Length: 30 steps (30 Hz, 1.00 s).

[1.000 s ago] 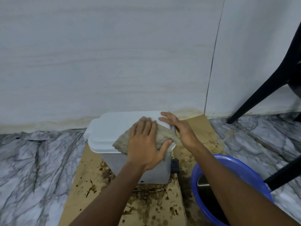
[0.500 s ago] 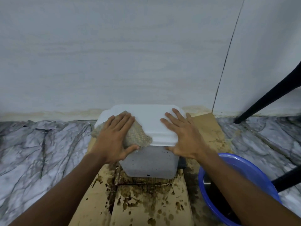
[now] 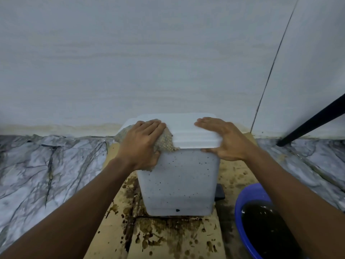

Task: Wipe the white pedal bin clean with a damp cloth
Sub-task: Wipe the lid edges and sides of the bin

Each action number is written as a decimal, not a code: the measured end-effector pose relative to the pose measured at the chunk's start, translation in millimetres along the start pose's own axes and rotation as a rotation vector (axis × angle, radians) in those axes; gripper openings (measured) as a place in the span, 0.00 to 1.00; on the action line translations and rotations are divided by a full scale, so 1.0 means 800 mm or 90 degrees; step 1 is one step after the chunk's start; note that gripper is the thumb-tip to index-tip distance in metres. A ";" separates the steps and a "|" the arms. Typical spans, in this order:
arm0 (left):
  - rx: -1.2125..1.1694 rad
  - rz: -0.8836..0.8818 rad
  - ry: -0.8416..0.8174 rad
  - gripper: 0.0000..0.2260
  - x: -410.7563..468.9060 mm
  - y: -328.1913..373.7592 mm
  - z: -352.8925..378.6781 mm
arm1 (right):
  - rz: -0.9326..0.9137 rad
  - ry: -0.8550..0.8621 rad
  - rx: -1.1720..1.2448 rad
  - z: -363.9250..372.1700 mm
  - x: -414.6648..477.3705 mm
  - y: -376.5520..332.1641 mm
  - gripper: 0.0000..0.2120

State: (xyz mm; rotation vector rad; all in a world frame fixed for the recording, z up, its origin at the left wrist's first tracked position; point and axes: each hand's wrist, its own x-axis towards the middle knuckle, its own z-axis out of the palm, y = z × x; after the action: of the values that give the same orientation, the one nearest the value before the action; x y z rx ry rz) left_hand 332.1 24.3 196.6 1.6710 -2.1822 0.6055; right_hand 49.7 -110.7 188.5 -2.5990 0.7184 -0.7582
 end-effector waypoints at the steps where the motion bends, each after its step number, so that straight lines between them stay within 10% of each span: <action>1: -0.012 -0.009 0.004 0.35 0.003 -0.001 0.004 | 0.015 -0.018 0.001 -0.004 0.006 0.004 0.40; 19: -0.068 -0.079 0.076 0.37 -0.024 0.022 0.150 | 0.180 0.069 0.089 0.016 0.090 0.048 0.26; 24: -0.060 -0.287 0.196 0.38 -0.026 0.016 0.179 | 0.187 0.091 0.119 0.021 0.098 0.059 0.26; 30: -0.030 -0.324 0.103 0.39 0.010 0.063 0.183 | 0.212 0.101 0.142 0.025 0.106 0.065 0.25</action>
State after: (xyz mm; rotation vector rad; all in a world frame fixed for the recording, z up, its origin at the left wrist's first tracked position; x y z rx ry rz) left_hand 281.0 -46.6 68.7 1.9698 -1.5571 0.5160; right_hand 103.7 -196.2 183.8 -2.1642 1.0191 -0.8873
